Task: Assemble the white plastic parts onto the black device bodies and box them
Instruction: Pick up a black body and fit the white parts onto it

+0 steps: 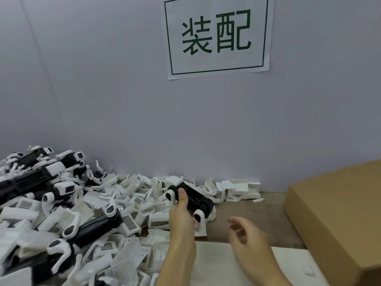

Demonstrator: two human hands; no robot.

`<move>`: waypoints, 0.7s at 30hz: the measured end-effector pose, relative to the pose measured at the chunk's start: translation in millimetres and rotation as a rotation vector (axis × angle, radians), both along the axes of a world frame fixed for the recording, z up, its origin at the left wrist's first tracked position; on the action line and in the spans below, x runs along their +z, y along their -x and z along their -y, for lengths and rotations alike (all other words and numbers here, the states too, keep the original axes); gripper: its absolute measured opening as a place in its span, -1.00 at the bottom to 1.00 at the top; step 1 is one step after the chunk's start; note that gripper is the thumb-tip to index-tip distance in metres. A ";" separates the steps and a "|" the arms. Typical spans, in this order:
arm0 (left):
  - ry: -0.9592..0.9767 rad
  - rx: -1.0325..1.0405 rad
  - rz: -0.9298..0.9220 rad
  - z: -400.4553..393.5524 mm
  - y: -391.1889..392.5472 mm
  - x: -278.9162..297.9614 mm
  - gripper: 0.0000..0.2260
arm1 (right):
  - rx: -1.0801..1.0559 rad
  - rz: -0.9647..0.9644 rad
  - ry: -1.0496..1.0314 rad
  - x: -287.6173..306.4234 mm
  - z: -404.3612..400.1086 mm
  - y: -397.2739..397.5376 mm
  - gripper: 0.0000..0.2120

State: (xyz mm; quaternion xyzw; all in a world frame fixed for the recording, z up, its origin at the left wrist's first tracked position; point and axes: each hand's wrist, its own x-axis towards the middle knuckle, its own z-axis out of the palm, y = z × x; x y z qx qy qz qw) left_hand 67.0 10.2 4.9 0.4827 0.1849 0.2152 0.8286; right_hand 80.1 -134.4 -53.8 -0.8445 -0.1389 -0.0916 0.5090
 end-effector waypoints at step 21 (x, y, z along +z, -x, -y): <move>-0.112 -0.178 0.012 -11.9 4.6 10.9 -0.80 | -0.124 0.062 0.135 11.7 -26.1 -34.3 -0.87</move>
